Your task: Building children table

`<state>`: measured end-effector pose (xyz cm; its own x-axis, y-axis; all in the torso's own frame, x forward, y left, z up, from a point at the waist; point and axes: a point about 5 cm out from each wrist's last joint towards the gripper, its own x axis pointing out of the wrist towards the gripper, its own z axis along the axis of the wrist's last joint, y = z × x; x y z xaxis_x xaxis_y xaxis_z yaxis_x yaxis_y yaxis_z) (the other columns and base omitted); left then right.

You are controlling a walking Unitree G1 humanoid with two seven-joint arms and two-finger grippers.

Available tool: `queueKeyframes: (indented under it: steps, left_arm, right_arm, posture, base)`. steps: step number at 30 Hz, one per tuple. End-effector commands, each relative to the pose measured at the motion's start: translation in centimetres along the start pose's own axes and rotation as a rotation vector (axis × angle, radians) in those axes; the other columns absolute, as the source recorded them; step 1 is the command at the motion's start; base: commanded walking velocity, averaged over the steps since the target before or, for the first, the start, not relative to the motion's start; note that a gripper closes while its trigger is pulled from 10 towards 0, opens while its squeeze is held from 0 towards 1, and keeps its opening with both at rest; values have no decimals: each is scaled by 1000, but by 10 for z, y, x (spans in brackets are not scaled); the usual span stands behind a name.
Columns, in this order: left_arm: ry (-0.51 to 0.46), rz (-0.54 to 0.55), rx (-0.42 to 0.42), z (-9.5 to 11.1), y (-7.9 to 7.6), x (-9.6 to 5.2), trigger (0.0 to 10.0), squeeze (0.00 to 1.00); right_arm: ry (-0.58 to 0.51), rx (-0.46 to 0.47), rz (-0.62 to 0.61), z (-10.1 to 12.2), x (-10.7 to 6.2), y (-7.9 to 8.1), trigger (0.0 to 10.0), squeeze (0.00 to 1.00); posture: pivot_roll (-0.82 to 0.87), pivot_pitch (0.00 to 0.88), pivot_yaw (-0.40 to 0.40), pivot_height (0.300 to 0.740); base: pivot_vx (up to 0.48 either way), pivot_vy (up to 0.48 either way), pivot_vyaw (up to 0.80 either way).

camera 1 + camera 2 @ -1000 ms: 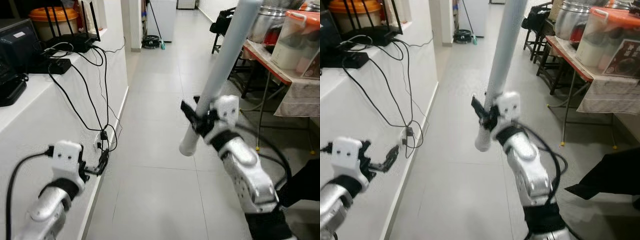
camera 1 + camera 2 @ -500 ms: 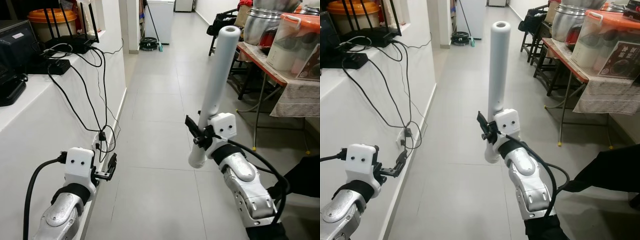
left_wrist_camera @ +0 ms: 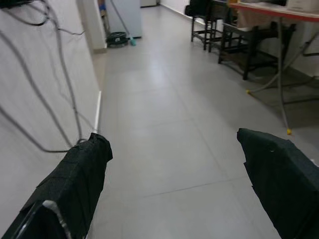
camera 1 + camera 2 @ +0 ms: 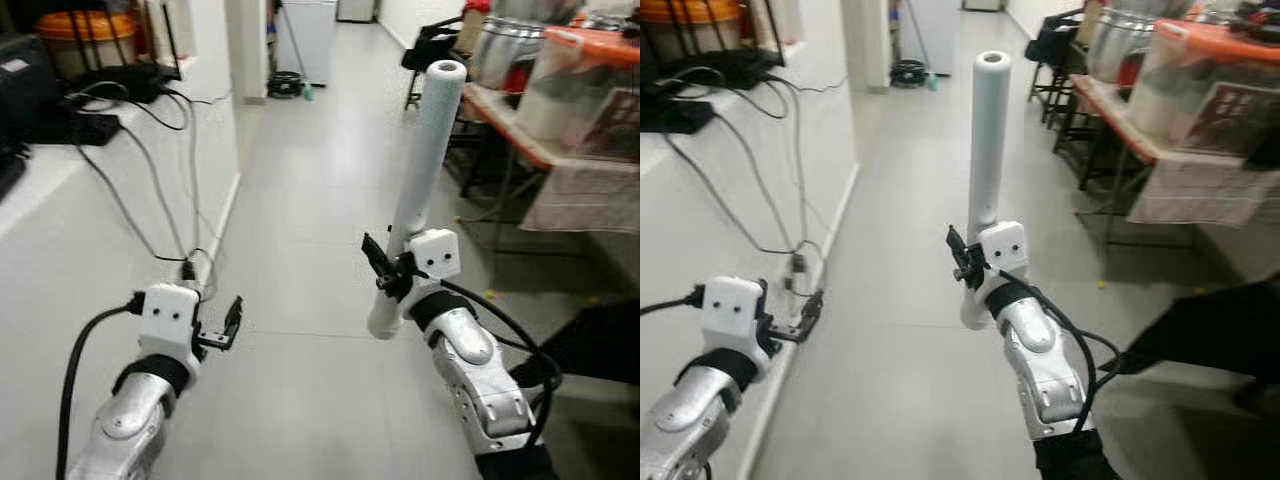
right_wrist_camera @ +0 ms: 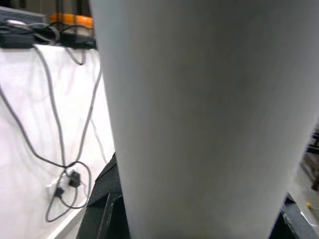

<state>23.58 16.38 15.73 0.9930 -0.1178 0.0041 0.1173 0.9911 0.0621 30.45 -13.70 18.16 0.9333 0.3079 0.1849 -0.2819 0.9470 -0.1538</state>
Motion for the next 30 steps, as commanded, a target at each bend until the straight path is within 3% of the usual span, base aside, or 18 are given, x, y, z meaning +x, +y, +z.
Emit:
queueKeyframes:
  steps: [1, 22, 30]
  left_arm:
    - [8, -15, -4, -4, -3, 1, 10000, 0]
    - [0, -16, -2, -5, -2, 6, 10000, 0]
    - [-33, 26, -26, -2, 0, 4, 10000, 0]
  right_arm:
    - [-6, -16, -18, 1, 0, -4, 10000, 0]
    - [-6, -20, -75, 1, 0, -10, 10000, 0]
    - [-25, 9, -82, 3, -4, -10, 10000, 0]
  posture:
    - [80, 0, -59, 740]
    - [74, 0, -33, 740]
    - [75, 0, -27, 740]
  base:
    - [0, -439, 0]
    - [11, -438, 0]
    - [0, 0, 0]
